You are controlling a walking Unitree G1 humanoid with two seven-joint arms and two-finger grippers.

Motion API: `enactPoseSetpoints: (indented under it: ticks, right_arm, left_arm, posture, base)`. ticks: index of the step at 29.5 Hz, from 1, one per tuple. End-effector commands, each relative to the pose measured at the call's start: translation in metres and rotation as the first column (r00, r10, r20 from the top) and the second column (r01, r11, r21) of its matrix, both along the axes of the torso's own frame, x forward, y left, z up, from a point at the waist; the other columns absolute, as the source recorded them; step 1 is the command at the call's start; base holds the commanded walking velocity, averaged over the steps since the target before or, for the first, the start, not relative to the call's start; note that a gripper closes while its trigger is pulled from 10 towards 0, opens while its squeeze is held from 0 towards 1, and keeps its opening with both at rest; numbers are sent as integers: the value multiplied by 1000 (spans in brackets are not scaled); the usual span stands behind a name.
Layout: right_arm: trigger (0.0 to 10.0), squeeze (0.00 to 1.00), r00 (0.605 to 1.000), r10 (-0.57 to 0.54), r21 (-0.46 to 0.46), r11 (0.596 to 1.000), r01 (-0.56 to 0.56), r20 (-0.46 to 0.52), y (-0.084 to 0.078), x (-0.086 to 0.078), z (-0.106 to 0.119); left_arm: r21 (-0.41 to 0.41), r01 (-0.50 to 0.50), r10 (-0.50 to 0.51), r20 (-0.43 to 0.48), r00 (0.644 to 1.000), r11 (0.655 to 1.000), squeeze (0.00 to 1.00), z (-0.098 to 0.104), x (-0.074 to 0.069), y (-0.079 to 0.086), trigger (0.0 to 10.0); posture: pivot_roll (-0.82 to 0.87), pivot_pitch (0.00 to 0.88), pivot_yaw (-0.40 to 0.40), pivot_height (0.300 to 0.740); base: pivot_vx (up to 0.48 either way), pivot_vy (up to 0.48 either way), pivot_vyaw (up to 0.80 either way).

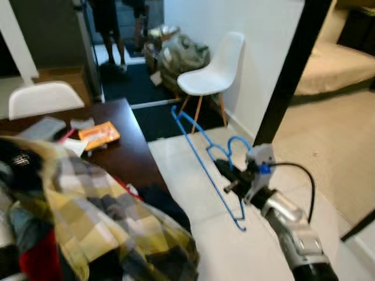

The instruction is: Hang hanger

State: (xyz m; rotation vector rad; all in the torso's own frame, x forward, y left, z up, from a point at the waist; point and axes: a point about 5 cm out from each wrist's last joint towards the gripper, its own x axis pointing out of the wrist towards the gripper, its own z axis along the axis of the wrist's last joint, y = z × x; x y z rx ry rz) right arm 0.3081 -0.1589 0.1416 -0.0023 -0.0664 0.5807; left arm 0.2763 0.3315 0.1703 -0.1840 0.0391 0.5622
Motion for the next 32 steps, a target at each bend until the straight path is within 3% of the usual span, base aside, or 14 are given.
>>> enactPoseSetpoints:
  ticks: [1,3,7,8,9,10,11,12,16,19,21,23,28,32]
  right_arm:
    - [10000,0,999,-10,-10,1000,9,-33,0,-1,-7]
    - [10000,0,999,-15,-29,999,14,-44,1,0,-10]
    - [10000,0,998,-10,-41,999,7,-56,2,-1,-12]
    - [10000,0,998,4,-51,999,-8,-69,2,-3,-14]
    - [10000,0,998,4,-51,999,-8,-69,2,-3,-14]
    - [10000,0,996,22,-61,998,-27,-81,2,-6,-16]
    - [10000,0,996,22,-61,998,-27,-81,2,-6,-16]
    - [10000,0,994,44,-73,996,-52,-100,2,-10,-19]
    - [10000,0,993,48,-73,996,-55,-104,2,-11,-20]
    - [10000,0,992,55,-72,995,-63,-111,3,-12,-22]
    - [10000,0,992,55,-72,995,-63,-111,3,-12,-22]
    - [10000,0,991,73,-75,994,-82,-115,4,-13,-22]
    - [10000,0,989,91,-73,992,-100,-119,5,-14,-21]
    - [10000,0,988,96,-71,992,-105,-120,5,-13,-20]
  left_arm:
    - [-30,105,-105,-17,994,994,0,-8,11,-17,10000]
    - [-10,170,-170,-87,982,985,0,-18,21,-28,10000]
    - [25,215,-208,-162,965,976,0,-23,25,-34,10000]
    - [101,275,-245,-239,940,956,0,-25,26,-38,10000]
    - [101,275,-245,-239,940,956,0,-25,26,-38,10000]
    - [192,333,-261,-324,909,923,0,-28,25,-40,10000]
    - [192,333,-261,-324,909,923,0,-28,25,-40,10000]
    - [332,371,-216,-421,881,867,1000,-25,19,-31,10000]
    - [358,369,-196,-436,878,858,1000,-23,17,-28,10000]
    - [441,347,-73,-529,845,828,1000,-12,3,-1,10000]
    - [441,347,-73,-529,845,828,1000,-12,3,-1,10000]
    - [436,378,-26,-627,779,817,1000,-4,-11,16,10000]
    - [483,395,74,-701,710,782,1000,28,-32,42,10000]
    - [529,381,103,-675,731,758,1000,54,-38,50,10000]
  posture:
    - [5,0,-54,740]
    - [-3,0,-52,740]
    - [-10,0,-50,740]
    - [-15,0,-48,740]
    - [-15,0,-48,740]
    - [-15,0,-48,740]
    - [-15,0,-48,740]
    - [-27,0,-39,740]
    - [-27,0,-39,740]
    - [-25,0,-40,740]
    - [-25,0,-40,740]
    - [-23,0,-41,740]
    - [-16,0,-49,740]
    - [-10,0,-53,740]
  base:
    - [0,0,0]
    - [0,0,0]
    - [0,0,0]
    - [0,0,0]
    - [0,0,0]
    - [0,0,0]
    - [0,0,0]
    - [0,0,0]
    - [0,0,0]
    - [0,0,0]
    - [0,0,0]
    - [0,0,0]
    - [0,0,0]
    - [0,0,0]
